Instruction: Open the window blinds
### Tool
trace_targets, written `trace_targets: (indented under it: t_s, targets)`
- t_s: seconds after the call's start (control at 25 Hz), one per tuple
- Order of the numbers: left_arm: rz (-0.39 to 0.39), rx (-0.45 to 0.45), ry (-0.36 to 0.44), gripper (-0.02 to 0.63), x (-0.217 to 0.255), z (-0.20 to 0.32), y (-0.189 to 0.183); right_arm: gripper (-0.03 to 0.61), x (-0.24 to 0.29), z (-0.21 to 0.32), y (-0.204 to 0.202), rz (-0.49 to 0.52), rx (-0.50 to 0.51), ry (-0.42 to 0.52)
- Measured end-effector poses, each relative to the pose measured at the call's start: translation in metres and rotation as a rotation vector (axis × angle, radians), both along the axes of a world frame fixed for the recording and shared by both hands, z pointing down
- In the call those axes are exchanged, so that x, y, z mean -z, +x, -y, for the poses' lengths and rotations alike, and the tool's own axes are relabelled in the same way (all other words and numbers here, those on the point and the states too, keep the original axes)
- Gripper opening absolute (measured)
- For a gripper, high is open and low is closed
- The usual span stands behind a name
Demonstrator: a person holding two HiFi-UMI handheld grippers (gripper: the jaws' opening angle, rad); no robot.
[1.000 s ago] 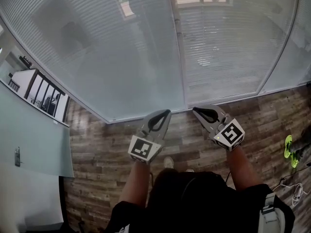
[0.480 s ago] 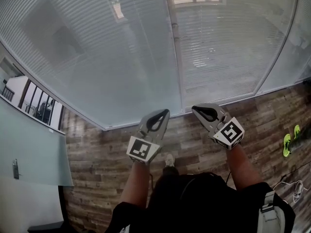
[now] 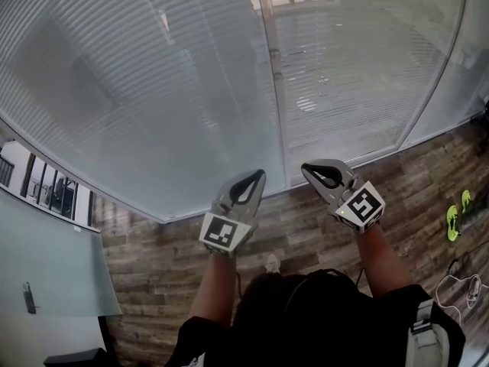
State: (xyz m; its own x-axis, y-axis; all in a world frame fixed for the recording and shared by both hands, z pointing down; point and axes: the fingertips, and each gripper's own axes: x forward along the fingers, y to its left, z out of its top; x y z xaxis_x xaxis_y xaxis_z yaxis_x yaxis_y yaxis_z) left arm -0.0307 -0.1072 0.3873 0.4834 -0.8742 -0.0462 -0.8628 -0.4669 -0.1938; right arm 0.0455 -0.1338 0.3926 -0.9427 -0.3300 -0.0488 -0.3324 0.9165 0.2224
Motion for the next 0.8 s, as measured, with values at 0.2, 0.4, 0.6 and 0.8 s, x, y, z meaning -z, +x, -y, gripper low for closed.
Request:
trace_targets:
  t_s: [0.2, 0.4, 0.6, 0.8]
  targets:
    - [0.018, -0.030, 0.009, 0.004, -0.004, 0.033, -0.031, 0.006, 0.000, 0.025, -0.025, -0.007, -0.037, -0.029]
    - [0.015, -0.071, 0.018, 0.005, 0.006, 0.059, -0.055, 0.006, 0.008, 0.052, -0.042, -0.001, -0.103, -0.009]
    - [0.013, -0.119, 0.042, 0.005, 0.002, 0.085, -0.071, 0.006, 0.003, 0.074, -0.057, -0.014, -0.151, -0.001]
    - [0.000, -0.166, -0.004, 0.004, 0.002, 0.096, -0.076, 0.006, 0.006, 0.088, -0.065, -0.009, -0.202, 0.013]
